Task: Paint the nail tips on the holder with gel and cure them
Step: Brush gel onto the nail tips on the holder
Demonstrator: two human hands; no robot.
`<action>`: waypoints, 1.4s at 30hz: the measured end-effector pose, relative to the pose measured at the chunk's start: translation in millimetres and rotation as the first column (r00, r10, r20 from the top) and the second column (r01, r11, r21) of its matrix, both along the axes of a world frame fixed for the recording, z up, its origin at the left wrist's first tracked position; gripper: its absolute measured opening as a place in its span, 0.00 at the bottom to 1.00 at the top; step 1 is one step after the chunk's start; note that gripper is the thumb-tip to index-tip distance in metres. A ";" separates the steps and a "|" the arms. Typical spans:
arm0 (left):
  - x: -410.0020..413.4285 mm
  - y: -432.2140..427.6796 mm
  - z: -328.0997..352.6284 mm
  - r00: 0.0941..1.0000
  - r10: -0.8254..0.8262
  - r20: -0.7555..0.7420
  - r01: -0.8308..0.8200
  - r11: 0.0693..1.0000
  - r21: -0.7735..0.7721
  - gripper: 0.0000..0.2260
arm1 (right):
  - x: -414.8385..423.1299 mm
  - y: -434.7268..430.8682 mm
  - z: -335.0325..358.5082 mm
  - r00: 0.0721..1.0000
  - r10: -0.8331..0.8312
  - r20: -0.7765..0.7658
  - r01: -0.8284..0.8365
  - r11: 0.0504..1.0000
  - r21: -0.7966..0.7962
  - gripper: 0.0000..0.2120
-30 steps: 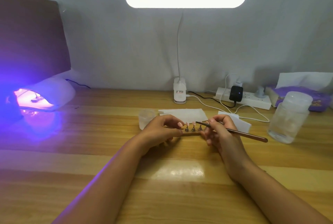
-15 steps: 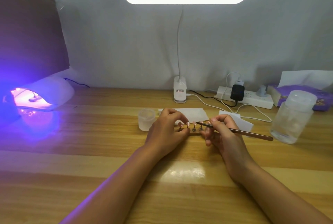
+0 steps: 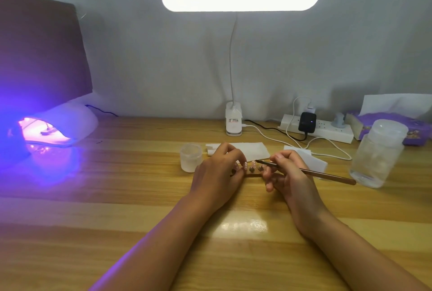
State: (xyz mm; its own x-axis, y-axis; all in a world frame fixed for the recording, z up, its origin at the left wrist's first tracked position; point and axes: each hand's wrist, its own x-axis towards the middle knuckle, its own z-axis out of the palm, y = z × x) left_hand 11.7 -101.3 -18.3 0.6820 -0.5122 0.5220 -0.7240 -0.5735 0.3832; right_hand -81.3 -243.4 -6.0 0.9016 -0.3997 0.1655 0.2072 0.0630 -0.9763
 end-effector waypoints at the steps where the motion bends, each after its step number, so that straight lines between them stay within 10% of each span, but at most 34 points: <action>1: 0.2 -0.3 0.6 1.000 0.002 0.000 -0.002 1.000 0.008 0.04 | -0.1 0.3 -0.2 1.000 0.000 0.001 0.000 1.000 0.000 0.08; 14: -11.9 -0.1 5.2 0.992 0.010 0.125 0.000 0.997 -0.083 0.02 | -2.9 1.9 3.1 0.997 -0.064 0.038 0.063 0.998 0.026 0.07; 22: -30.7 -10.0 1.7 0.929 -0.323 -0.180 0.317 0.946 -0.064 0.03 | -2.1 -9.7 2.5 0.972 -0.230 0.046 0.215 0.951 0.224 0.10; 31: -22.3 -7.5 -1.9 0.996 -0.064 -0.070 0.066 0.997 0.027 0.05 | -0.8 -12.9 5.6 0.998 -0.059 0.027 0.055 0.990 0.132 0.06; 42: -14.2 -7.3 -3.4 0.963 -0.116 -0.244 0.076 0.983 -0.166 0.03 | -2.1 -7.4 5.4 0.999 -0.053 -0.010 0.052 0.996 -0.071 0.06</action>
